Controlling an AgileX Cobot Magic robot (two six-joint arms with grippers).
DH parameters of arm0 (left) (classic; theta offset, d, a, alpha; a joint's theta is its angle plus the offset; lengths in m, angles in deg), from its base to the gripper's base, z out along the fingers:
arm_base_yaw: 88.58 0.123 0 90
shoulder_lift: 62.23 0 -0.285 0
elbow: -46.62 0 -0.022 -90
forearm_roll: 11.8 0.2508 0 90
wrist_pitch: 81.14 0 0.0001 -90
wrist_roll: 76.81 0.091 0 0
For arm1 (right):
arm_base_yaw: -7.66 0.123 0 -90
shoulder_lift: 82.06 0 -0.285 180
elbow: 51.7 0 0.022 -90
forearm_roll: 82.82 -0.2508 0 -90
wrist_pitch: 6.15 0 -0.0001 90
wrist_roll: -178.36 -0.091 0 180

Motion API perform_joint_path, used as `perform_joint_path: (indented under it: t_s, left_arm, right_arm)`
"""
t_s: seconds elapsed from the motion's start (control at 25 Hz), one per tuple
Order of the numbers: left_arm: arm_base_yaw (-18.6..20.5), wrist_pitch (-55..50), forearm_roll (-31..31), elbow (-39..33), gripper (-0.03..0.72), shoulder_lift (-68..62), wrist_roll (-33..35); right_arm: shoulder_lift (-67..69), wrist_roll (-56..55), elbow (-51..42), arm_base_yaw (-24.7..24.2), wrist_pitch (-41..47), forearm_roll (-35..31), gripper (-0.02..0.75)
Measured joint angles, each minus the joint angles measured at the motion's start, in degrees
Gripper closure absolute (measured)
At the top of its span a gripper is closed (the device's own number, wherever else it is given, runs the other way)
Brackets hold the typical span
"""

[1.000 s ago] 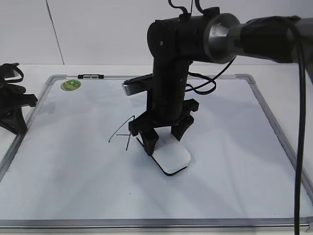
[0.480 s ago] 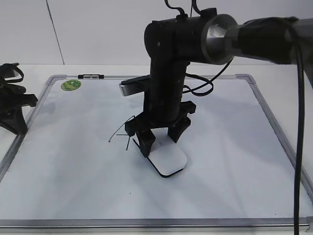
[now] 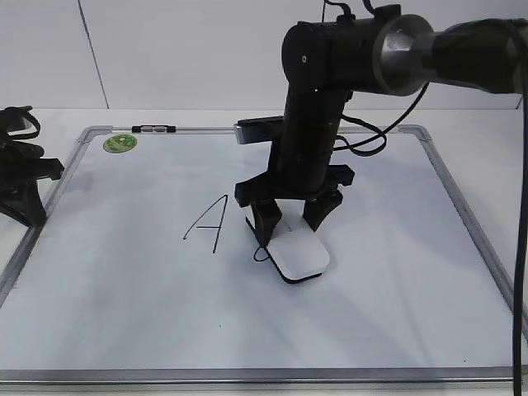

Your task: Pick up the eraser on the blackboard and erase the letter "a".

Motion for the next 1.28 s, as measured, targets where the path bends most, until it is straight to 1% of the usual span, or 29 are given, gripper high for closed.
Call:
perform_joint_path:
  t_s: [0.4,0.56,0.8,1.0,1.2,1.28]
  left_arm:
    - [0.00,0.00,-0.10,0.00,0.675,0.00,0.00]
    - [0.00,0.00,-0.10,0.00,0.675,0.00,0.00]
    - [0.00,0.00,-0.32,0.00,0.675,0.00,0.00]
    - [0.00,0.00,-0.32,0.00,0.675,-0.09,0.00]
    - [0.00,0.00,-0.32,0.00,0.675,-0.09,0.00]
    - [0.00,0.00,-0.32,0.00,0.675,-0.09,0.00]
  right_arm:
    - [-0.11,-0.22,0.00,-0.19,-0.09,-0.29,0.183]
    - [-0.34,-0.22,0.00,-0.24,-0.09,1.34,0.183]
    - [-0.94,-0.22,-1.61,-0.12,-1.49,1.59,0.183]
    - [-1.27,0.03,-2.25,1.20,-2.08,1.72,0.183]
    - [-1.27,0.54,-2.33,3.49,-2.08,4.26,0.183]
    - [-1.27,0.67,-2.33,4.64,-1.97,4.27,0.183]
